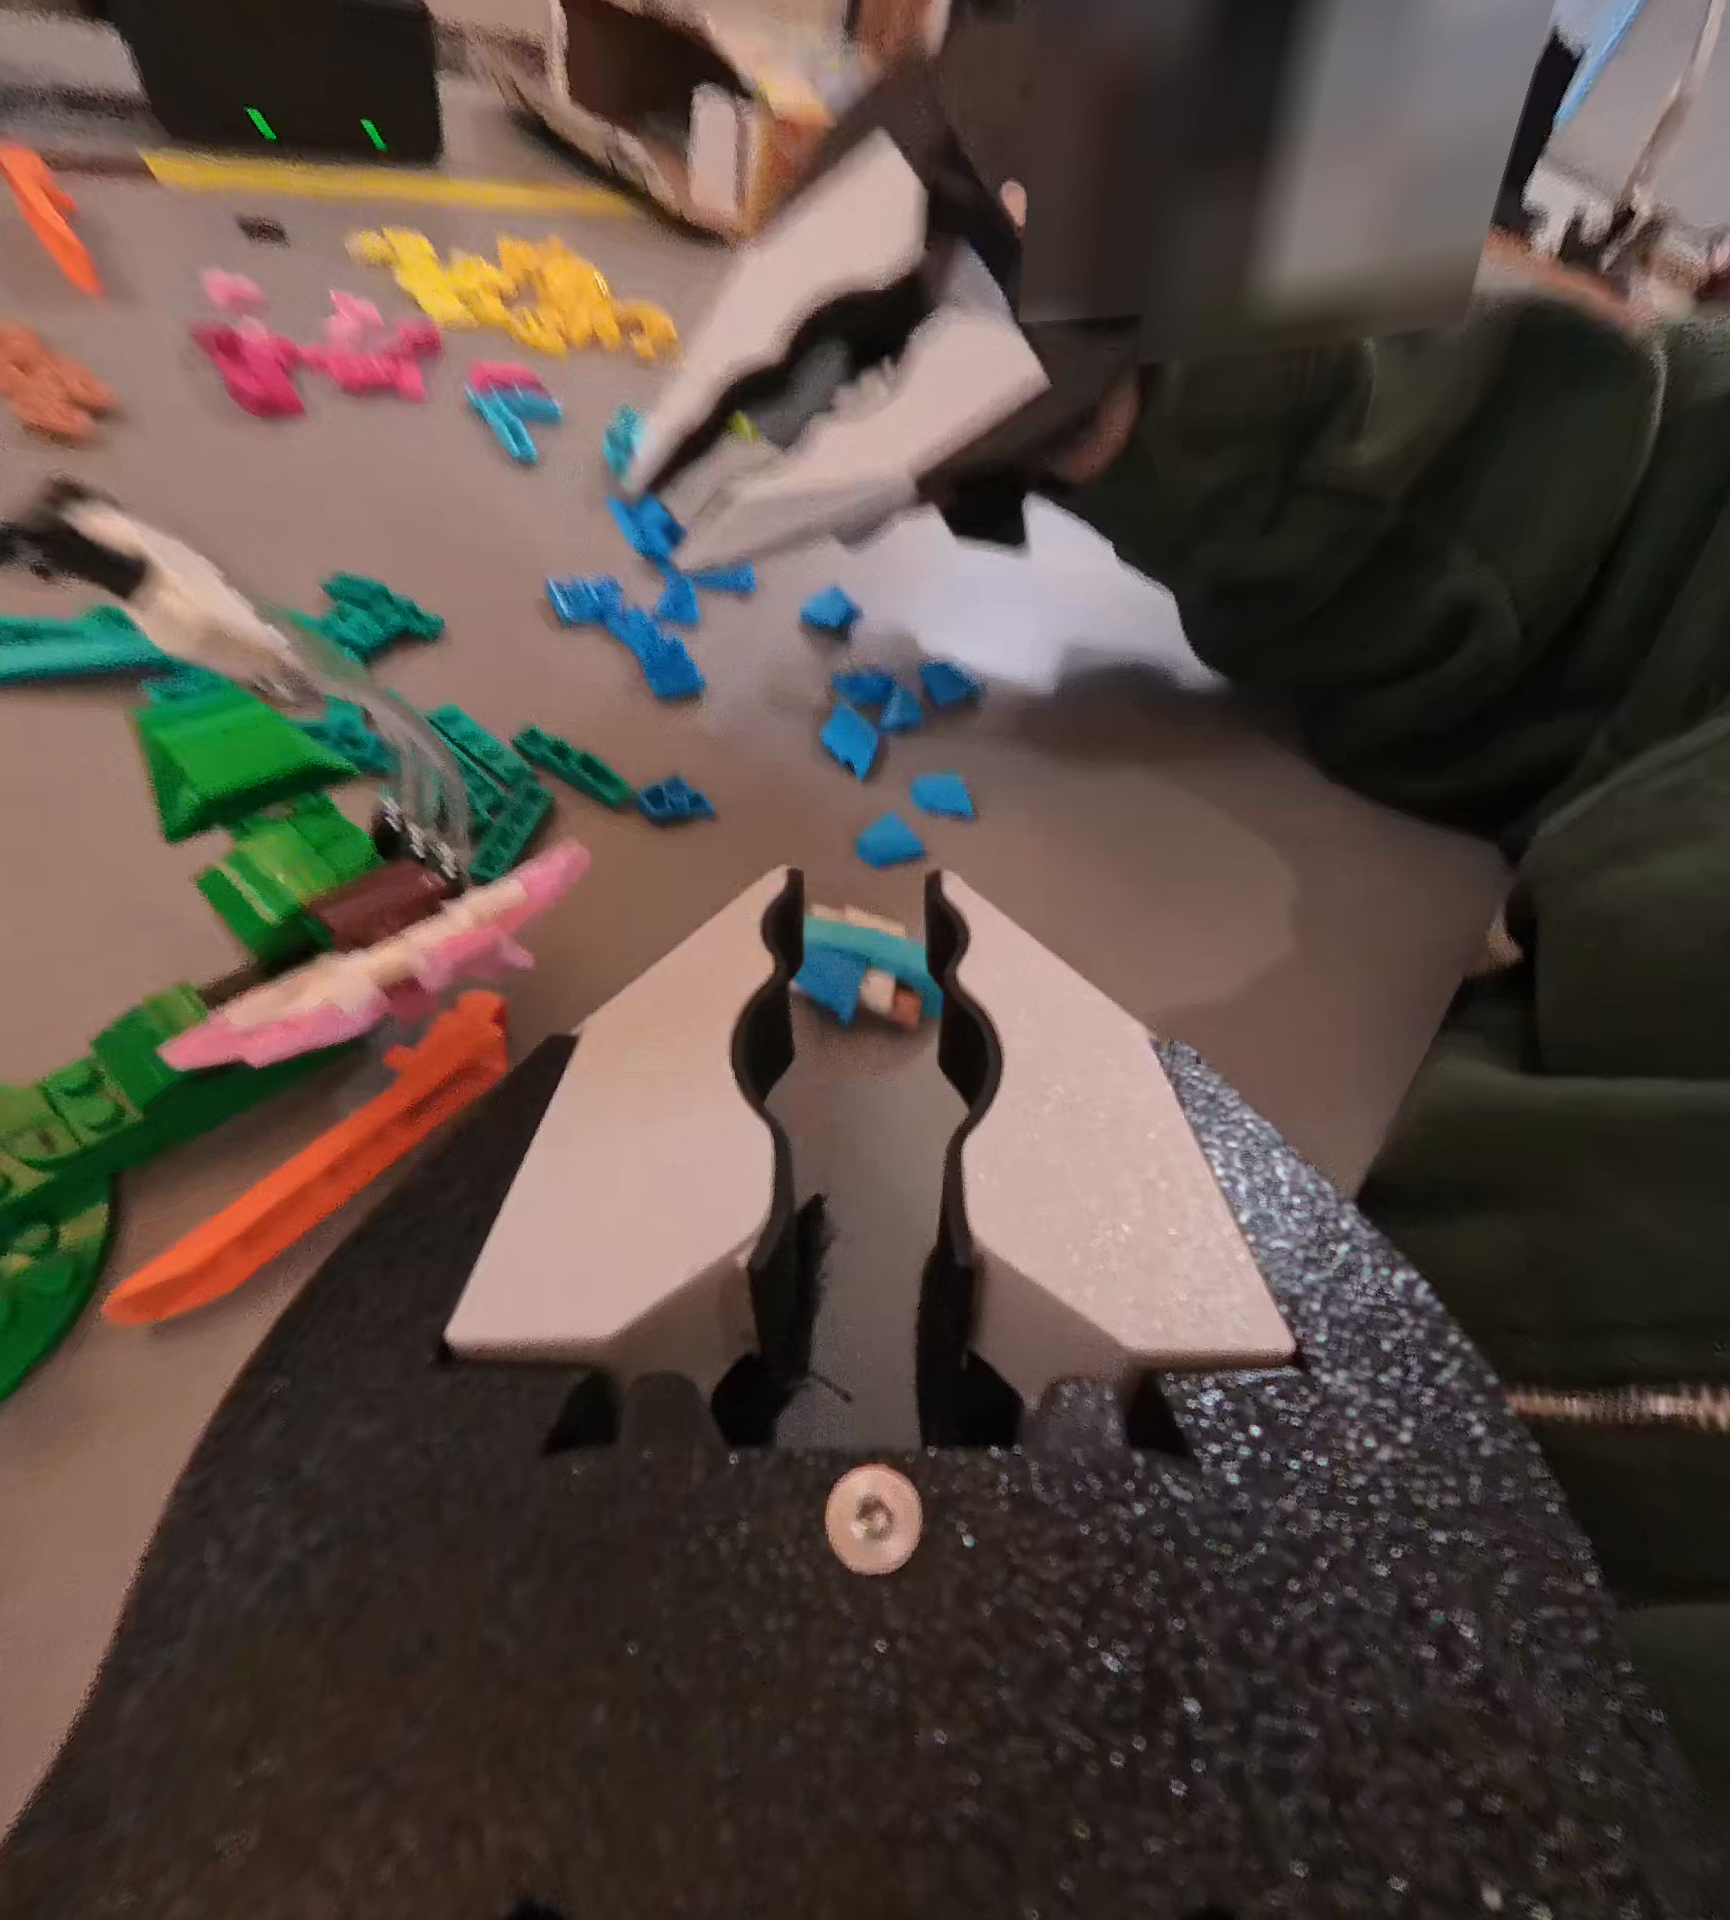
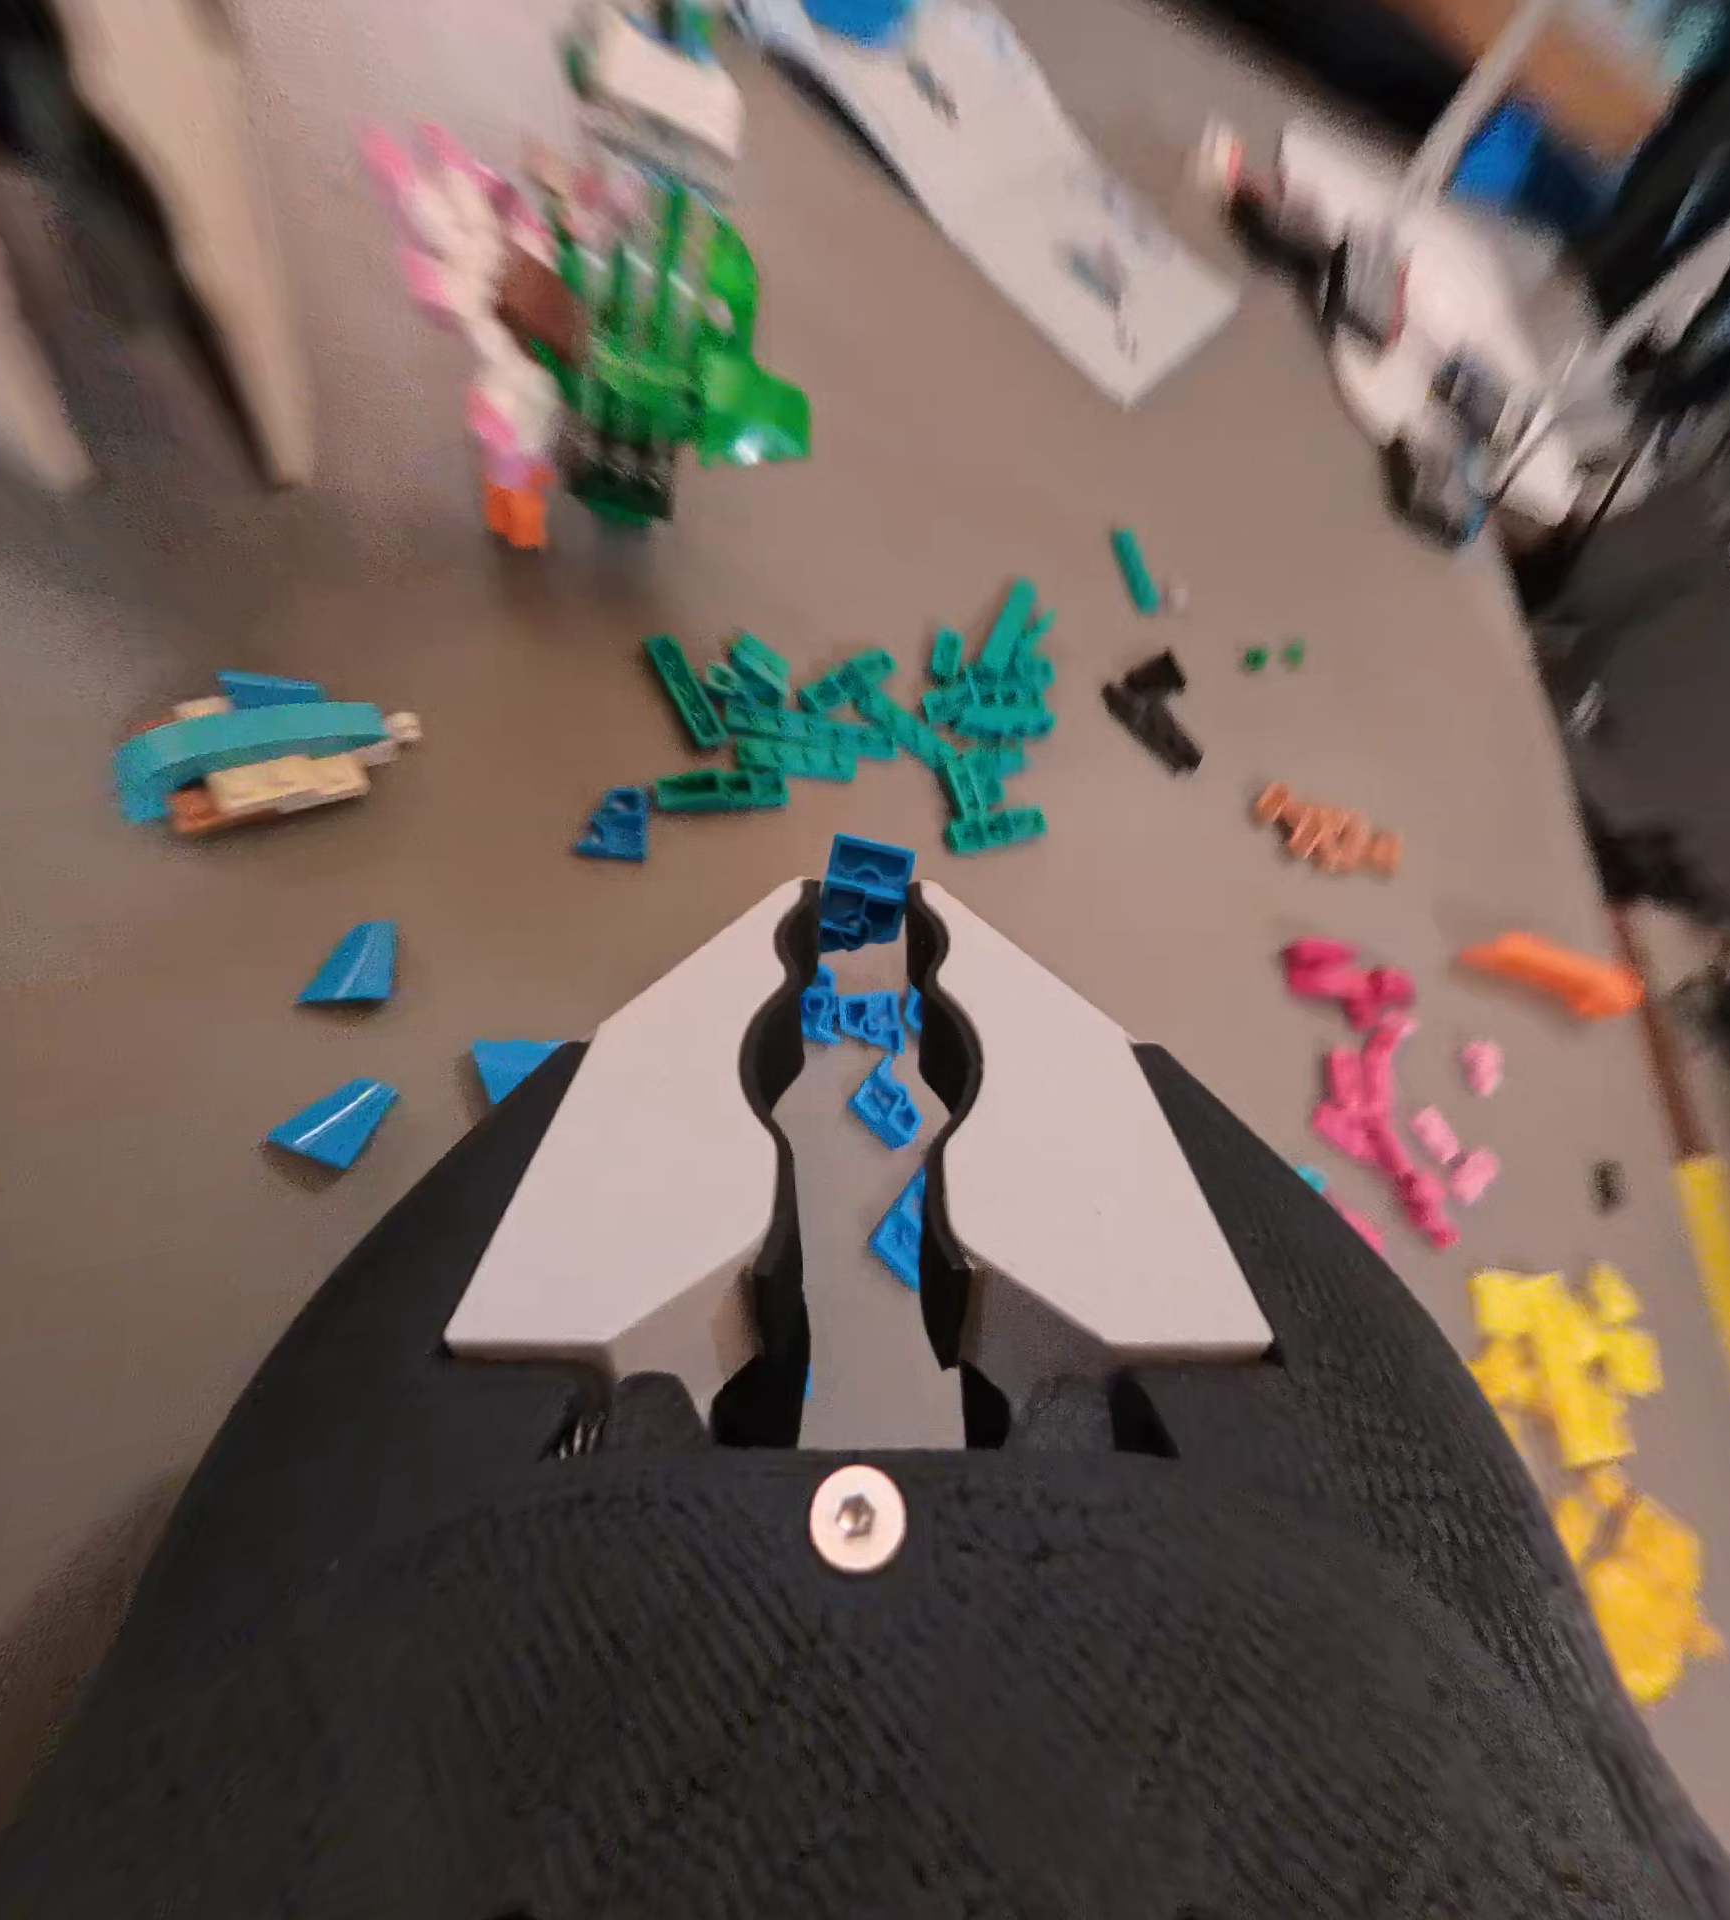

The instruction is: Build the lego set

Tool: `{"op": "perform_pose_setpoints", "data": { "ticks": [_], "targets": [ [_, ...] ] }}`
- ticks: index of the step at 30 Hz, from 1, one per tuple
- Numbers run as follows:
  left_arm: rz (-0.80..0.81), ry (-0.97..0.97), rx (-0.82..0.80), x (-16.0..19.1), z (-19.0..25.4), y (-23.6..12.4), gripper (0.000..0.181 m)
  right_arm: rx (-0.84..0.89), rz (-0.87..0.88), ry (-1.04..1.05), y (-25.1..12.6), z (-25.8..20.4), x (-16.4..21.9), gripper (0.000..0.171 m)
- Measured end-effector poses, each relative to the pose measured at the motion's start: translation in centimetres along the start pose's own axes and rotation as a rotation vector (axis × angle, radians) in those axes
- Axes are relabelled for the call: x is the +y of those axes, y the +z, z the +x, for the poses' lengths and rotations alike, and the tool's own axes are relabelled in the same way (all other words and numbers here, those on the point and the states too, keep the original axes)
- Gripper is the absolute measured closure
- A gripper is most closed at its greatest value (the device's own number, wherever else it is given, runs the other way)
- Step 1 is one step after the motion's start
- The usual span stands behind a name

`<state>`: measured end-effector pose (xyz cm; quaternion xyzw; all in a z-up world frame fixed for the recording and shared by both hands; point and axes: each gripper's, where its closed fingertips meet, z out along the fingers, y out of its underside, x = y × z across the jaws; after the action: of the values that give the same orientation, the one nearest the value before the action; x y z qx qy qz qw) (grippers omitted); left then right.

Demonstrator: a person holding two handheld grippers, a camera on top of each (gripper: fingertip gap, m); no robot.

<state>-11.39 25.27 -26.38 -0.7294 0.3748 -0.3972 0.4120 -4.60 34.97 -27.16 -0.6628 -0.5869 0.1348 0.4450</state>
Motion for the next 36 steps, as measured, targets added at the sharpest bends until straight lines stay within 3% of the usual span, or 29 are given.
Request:
{"op": "perform_pose_setpoints", "data": {
  "ticks": [4, 11, 14, 15, 17, 20, 22, 25, 30, 35, 36],
  "targets": [
    [0.205, -0.103, -0.028, -4.4, -0.8, -0.1, 0.155, 0.01, 0.179, -0.344, -2.2, -3.7, -3.2, 0.157],
    [0.131, -0.161, 0.091, -4.4, 1.2, 2.9, 0.15, 0.062, 0.222, -0.677, -2.8, -7.2, -5.2, 0.157],
    [0.1, -0.163, 0.105, -3.9, 1.6, 3.3, 0.161, 0.086, 0.24, -0.732, -3.0, -7.5, -5.8, 0.157],
    [0.088, -0.157, 0.105, -3.7, 1.7, 3.4, 0.173, 0.09, 0.245, -0.74, -3.1, -7.6, -6.0, 0.157],
    [0.097, -0.101, 0.075, -3.7, 1.6, 3.3, 0.179, 0.077, 0.282, -0.671, -3.3, -7.9, -6.6, 0.155],
    [0.163, 0.111, 0.058, -4.5, 2.1, 2.5, 0.179, -0.125, 0.436, -0.248, -4.7, -8.9, -8.5, 0.142],
    [0.242, 0.224, 0.078, -5.3, 3.0, 1.8, 0.179, -0.212, 0.473, -0.013, -5.4, -8.2, -8.9, 0.141],
    [0.288, 0.285, 0.124, -5.7, 4.1, 1.4, 0.179, -0.315, 0.504, 0.162, -6.2, -7.8, -8.8, 0.15],
    [0.292, 0.317, 0.155, -5.6, 4.8, 1.4, 0.179, -0.394, 0.518, 0.21, -6.7, -8.8, -8.8, 0.168],
    [0.276, 0.256, 0.184, -5.1, 4.8, 1.7, 0.179, -0.403, 0.491, 0.202, -6.5, -9.1, -8.2, 0.168],
    [0.265, 0.241, 0.162, -5.0, 4.5, 1.9, 0.172, -0.389, 0.482, 0.193, -6.3, -8.9, -7.9, 0.168]
  ]
}}
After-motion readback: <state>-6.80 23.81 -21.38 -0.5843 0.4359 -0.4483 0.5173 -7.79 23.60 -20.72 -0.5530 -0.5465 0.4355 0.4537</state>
